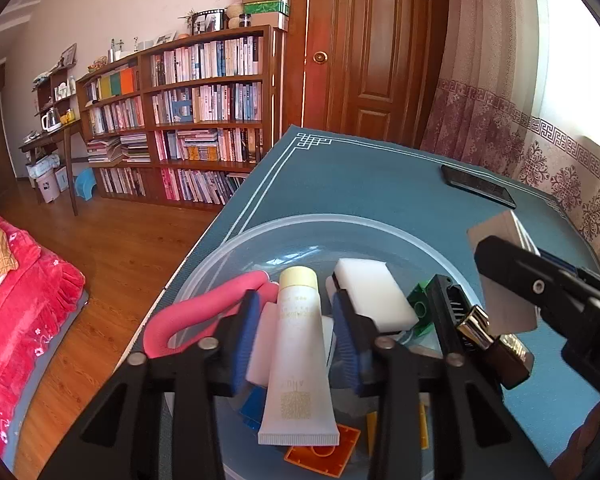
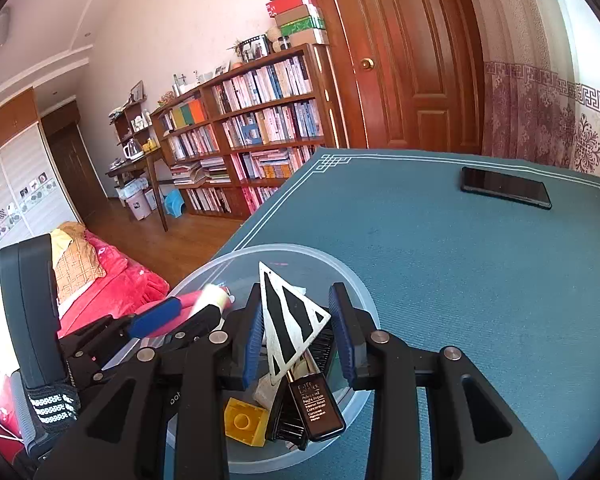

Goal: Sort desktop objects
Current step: 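Lower into the bowl and open both tools to release the tube and block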

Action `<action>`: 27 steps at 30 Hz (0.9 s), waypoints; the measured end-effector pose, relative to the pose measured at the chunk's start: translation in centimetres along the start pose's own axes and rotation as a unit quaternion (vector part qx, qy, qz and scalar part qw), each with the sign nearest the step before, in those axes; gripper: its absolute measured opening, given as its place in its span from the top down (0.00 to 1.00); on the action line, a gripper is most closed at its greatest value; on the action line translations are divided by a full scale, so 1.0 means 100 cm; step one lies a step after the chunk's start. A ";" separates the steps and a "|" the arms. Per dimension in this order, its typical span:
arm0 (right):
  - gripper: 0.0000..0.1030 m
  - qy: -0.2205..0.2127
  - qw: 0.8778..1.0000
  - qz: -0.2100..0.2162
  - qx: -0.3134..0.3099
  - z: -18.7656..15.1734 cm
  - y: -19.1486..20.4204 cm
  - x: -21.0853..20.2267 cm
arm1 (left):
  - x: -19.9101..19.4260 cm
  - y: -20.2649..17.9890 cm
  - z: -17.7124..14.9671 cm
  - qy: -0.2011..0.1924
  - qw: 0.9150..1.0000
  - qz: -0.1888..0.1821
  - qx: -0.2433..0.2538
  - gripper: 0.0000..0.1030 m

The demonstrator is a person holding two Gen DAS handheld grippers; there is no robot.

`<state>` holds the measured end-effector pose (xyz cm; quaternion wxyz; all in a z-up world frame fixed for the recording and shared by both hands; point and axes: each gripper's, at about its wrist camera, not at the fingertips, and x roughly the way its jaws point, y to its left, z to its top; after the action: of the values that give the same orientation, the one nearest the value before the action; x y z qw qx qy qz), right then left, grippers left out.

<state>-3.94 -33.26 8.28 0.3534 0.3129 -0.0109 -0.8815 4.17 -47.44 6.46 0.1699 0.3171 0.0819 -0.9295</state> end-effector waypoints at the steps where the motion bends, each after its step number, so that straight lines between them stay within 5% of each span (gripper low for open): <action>1: 0.66 0.003 1.000 0.000 0.002 -0.001 -0.001 0.002 | -0.001 0.001 0.000 -0.004 1.000 0.004 -0.002 0.36; 6: 0.65 0.004 1.000 0.006 0.008 -0.001 -0.005 0.002 | -0.006 0.002 0.002 -0.013 1.000 0.009 -0.003 0.23; 27: 0.65 0.016 0.999 0.040 0.000 -0.011 0.003 0.003 | -0.011 0.021 0.009 -0.023 0.999 0.042 -0.022 0.19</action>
<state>-3.36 -33.44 7.29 0.3881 0.3266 -0.0177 -0.8616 5.26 -49.36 7.72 0.2172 0.2948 0.0847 -0.9267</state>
